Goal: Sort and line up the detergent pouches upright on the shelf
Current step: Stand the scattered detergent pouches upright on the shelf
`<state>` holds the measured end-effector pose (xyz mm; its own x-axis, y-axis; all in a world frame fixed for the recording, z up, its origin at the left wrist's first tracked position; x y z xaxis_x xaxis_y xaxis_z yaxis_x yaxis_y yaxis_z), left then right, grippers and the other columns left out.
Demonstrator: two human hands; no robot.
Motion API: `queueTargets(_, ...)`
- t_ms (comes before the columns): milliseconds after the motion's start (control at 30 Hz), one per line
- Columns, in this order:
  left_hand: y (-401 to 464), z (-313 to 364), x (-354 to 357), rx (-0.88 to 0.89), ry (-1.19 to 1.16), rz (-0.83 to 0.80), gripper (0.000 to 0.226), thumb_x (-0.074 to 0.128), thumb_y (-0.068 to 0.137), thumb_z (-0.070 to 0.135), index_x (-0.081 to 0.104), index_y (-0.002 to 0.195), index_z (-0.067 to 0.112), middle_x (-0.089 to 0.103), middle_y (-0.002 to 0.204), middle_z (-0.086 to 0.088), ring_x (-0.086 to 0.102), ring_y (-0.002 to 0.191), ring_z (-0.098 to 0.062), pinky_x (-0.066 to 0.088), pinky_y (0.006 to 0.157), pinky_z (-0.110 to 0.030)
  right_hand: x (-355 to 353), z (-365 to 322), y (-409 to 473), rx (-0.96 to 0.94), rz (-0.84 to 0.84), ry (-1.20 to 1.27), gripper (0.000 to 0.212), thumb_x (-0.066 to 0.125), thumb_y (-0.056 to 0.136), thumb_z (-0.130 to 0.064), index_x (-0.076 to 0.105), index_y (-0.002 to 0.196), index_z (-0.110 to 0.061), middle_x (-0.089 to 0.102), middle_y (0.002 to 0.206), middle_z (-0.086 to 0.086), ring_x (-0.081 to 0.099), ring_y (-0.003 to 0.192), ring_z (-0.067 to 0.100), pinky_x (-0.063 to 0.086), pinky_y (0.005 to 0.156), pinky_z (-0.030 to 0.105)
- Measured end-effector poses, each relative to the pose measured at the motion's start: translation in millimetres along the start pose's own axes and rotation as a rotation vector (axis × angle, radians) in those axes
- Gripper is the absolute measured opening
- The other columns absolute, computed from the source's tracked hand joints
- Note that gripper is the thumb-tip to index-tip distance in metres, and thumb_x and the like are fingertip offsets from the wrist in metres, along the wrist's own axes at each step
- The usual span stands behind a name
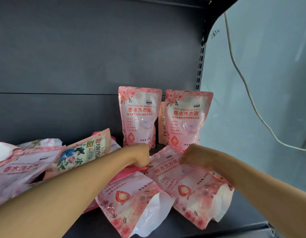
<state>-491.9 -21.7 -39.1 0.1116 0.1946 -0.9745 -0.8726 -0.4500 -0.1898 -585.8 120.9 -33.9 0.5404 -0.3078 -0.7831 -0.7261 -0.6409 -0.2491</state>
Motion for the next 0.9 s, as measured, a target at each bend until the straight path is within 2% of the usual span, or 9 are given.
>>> queueTargets(100,-1.1,-3.5,-1.8,0.016,-0.142,0.030,0.023,0.053,0.092,0.010,0.065,0.110,0.004,0.066,0.108,-0.011,0.055,0.086,-0.019,0.046,0.073,-0.026,-8.2,-4.0,-9.9,-0.033,-0.036,0.194,0.020,0.052,0.093,-0.011,0.059,0.108,0.000,0.066,0.105,0.011,0.066,0.093,0.028,0.056,0.084,0.037)
queueTargets(133,-2.0,-4.9,-3.7,0.025,-0.213,0.034,0.022,0.053,0.092,0.007,0.066,0.109,0.005,0.067,0.107,-0.008,0.057,0.087,-0.018,0.045,0.073,-0.025,-12.2,-7.4,-15.1,-0.050,-0.043,0.225,0.021,0.049,0.094,-0.010,0.057,0.111,0.000,0.066,0.108,0.012,0.066,0.096,0.030,0.055,0.086,0.040)
queueTargets(233,-6.3,-7.2,-18.1,0.063,-0.410,0.040,0.020,0.049,0.092,-0.001,0.067,0.094,0.008,0.058,0.080,0.000,0.050,0.072,-0.012,0.040,0.063,-0.021,-26.3,-19.1,-31.2,-0.107,-0.039,0.265,0.018,0.044,0.097,-0.008,0.054,0.112,-0.004,0.066,0.111,0.012,0.066,0.098,0.030,0.056,0.085,0.043)
queueTargets(300,-11.7,-6.4,-33.6,0.086,-0.600,0.068,0.020,0.050,0.094,0.005,0.060,0.079,0.016,0.051,0.071,0.000,0.047,0.065,-0.012,0.041,0.059,-0.023,-42.0,-22.4,-38.9,-0.152,0.005,0.305,0.016,0.044,0.097,-0.006,0.055,0.109,-0.006,0.065,0.110,0.012,0.066,0.098,0.032,0.056,0.084,0.047)
queueTargets(433,-25.2,1.0,-82.6,0.150,-0.872,0.276,0.018,0.055,0.095,0.025,0.059,0.079,0.019,0.060,0.082,0.002,0.056,0.075,-0.011,0.051,0.059,-0.026,-75.6,-29.5,-50.8,-0.276,0.194,0.444,0.015,0.044,0.096,-0.004,0.057,0.104,-0.005,0.067,0.106,0.016,0.067,0.094,0.036,0.055,0.084,0.051)
queueTargets(500,-29.2,6.8,-108.5,0.189,-0.919,0.413,0.015,0.056,0.095,0.023,0.061,0.082,0.017,0.063,0.083,0.001,0.058,0.076,-0.011,0.052,0.063,-0.027,-86.6,-32.9,-53.5,-0.330,0.300,0.511,0.018,0.044,0.096,-0.003,0.060,0.103,-0.006,0.070,0.102,0.014,0.068,0.091,0.034,0.054,0.086,0.050)
queueTargets(567,-31.9,14.8,-129.3,0.227,-0.936,0.522,0.013,0.057,0.094,0.021,0.062,0.084,0.014,0.061,0.079,0.001,0.057,0.070,-0.011,0.051,0.058,-0.023,-90.9,-33.4,-52.8,-0.377,0.361,0.545,0.024,0.042,0.097,-0.002,0.063,0.108,-0.005,0.071,0.103,0.012,0.068,0.092,0.032,0.053,0.089,0.050)
queueTargets(733,-27.4,36.3,-151.4,0.300,-0.838,0.694,0.020,0.062,0.090,0.016,0.059,0.070,0.019,0.061,0.068,0.001,0.055,0.063,-0.014,0.049,0.063,-0.027,-88.5,-20.5,-46.1,-0.409,0.459,0.655,0.031,0.039,0.097,0.001,0.063,0.115,-0.004,0.070,0.108,0.010,0.067,0.099,0.030,0.050,0.093,0.052)
queueTargets(900,-19.0,56.2,-151.6,0.343,-0.780,0.761,0.013,0.057,0.092,0.010,0.067,0.083,0.011,0.058,0.066,0.008,0.049,0.056,-0.003,0.039,0.046,-0.008,-85.6,-2.7,-39.0,-0.377,0.534,0.673,0.030,0.043,0.096,0.002,0.066,0.093,-0.017,0.071,0.098,0.002,0.068,0.094,0.024,0.053,0.091,0.047)
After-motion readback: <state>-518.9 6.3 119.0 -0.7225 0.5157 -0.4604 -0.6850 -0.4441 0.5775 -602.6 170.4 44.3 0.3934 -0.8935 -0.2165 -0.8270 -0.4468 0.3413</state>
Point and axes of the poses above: each hand's wrist, its own y-axis towards the middle knuckle, its own x-axis out of the palm, z = x × y, the point moved 6 cm from there along y, towards the middle knuckle
